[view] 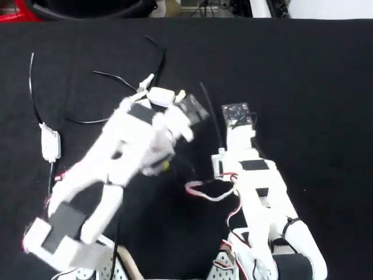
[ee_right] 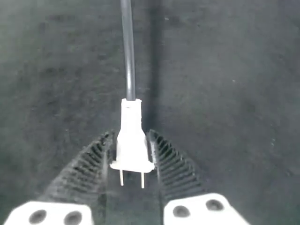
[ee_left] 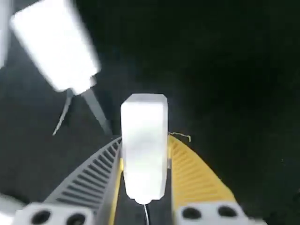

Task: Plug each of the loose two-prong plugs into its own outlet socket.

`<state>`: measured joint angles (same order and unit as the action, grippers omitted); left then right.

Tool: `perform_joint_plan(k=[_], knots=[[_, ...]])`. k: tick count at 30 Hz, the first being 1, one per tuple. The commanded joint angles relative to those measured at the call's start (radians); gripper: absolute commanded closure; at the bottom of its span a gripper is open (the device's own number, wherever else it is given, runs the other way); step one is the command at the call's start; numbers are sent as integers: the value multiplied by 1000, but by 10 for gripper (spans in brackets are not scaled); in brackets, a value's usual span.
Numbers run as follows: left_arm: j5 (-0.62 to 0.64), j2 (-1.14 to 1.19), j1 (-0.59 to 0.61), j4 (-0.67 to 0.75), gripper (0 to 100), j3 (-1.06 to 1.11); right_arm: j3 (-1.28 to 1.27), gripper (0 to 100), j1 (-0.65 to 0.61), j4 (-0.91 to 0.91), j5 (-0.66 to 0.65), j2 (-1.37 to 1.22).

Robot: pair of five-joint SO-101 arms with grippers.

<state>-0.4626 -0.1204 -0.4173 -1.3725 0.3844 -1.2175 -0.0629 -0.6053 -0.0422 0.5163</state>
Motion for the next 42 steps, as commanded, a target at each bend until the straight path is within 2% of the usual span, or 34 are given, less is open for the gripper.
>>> perform_joint_plan(k=[1, 3, 7, 15, 17, 22, 24, 28, 34, 38, 42], knots=[[8, -121, -76, 232, 971, 214, 31, 987, 23, 6, 9, 30], [12, -137, -94, 313, 971, 283, 35, 987, 23, 6, 9, 27], [52, -112, -91, 325, 968, 286, 36, 987, 23, 6, 9, 24], [55, 91, -85, 482, 967, 280, 33, 987, 21, 3, 8, 24], [64, 127, -68, 483, 967, 251, 38, 987, 21, -17, 8, 27], [244, 130, 15, 460, 966, 189, 50, 987, 63, -23, 25, 31], [273, 130, 24, 460, 966, 188, 74, 987, 110, -49, 49, 31], [273, 130, 8, 460, 966, 188, 91, 987, 166, -72, 57, 31], [279, 138, -7, 411, 963, 165, 96, 987, 163, -75, 57, 31], [278, 130, -47, 342, 905, 150, 93, 987, 163, -75, 54, 31], [282, 130, -56, 362, 865, 150, 93, 987, 163, -77, 52, 31]])
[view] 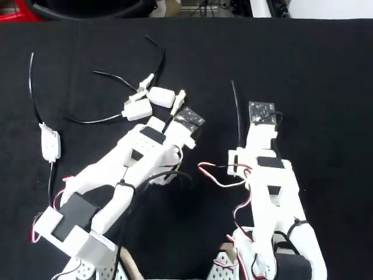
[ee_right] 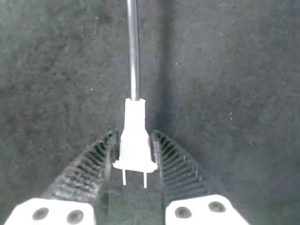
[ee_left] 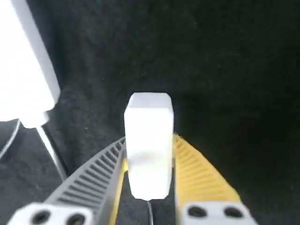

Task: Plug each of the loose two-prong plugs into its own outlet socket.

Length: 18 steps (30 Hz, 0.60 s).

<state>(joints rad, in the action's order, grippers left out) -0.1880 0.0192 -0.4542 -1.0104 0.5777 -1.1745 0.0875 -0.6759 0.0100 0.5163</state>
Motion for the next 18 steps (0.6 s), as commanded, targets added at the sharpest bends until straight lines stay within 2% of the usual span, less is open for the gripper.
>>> perform_joint_plan(k=[1, 6, 12, 18], knots=[[17, -9, -16, 8, 861, -44, 50, 987, 12, -6, 0, 31], [26, -9, -19, 3, 847, -44, 51, 987, 12, -6, 0, 31], [107, -11, -10, 3, 747, -44, 51, 987, 12, -6, 0, 31], [63, -34, 59, -35, 740, -113, 51, 987, 12, -6, -2, 31]])
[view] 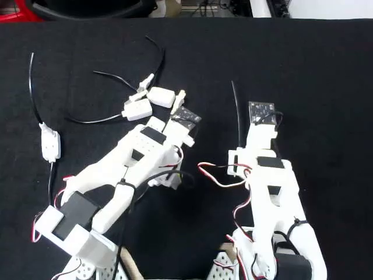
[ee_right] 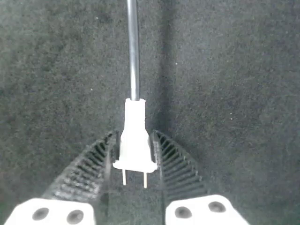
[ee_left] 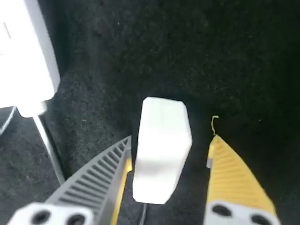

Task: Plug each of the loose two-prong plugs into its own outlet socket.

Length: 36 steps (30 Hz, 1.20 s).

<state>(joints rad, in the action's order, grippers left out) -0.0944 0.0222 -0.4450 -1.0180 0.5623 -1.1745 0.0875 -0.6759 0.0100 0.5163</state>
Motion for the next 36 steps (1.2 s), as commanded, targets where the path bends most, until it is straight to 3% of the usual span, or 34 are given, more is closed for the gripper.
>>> perform_joint_plan(k=[1, 6, 15, 19, 23, 27, 32, 36], knots=[[-41, -51, 65, -54, 740, -120, 51, 987, 12, -6, -2, 31], [-57, -106, 142, -92, 740, -154, 51, 987, 11, -6, -2, 31], [-224, -120, 202, 44, 740, -41, 48, 987, -9, -6, -2, 31], [-236, -184, 196, -115, 741, -119, 51, 987, -9, -5, -2, 31], [-239, -385, 179, -350, 743, -237, 54, 987, -9, 0, -2, 31], [-242, -651, 188, -428, 744, -226, 51, 987, -11, 25, -25, 51], [-241, -956, 346, -305, 744, 7, 47, 987, -77, -6, -86, 196], [-252, -1185, 476, -203, 744, 282, 47, 987, -245, -6, -86, 344]])
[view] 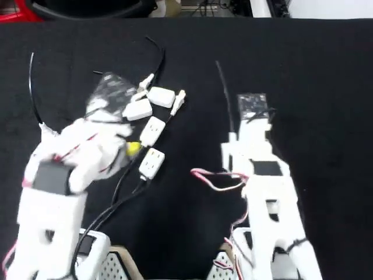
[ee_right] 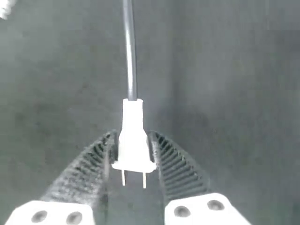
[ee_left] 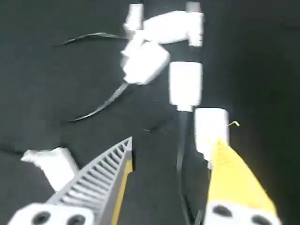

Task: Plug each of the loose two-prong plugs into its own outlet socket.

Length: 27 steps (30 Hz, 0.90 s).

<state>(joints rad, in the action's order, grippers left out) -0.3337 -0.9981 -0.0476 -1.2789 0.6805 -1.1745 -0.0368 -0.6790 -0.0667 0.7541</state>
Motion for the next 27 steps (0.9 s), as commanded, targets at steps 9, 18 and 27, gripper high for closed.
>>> perform_joint_plan(k=[9, 18, 27], knots=[[-44, -825, 182, 75, 744, 731, 41, 987, -565, 153, 0, 179], [167, -801, 205, 311, 744, 837, 79, 987, -601, 322, 350, 186], [376, -824, 177, 663, 739, 831, -4, 987, -753, 302, 276, 188]])
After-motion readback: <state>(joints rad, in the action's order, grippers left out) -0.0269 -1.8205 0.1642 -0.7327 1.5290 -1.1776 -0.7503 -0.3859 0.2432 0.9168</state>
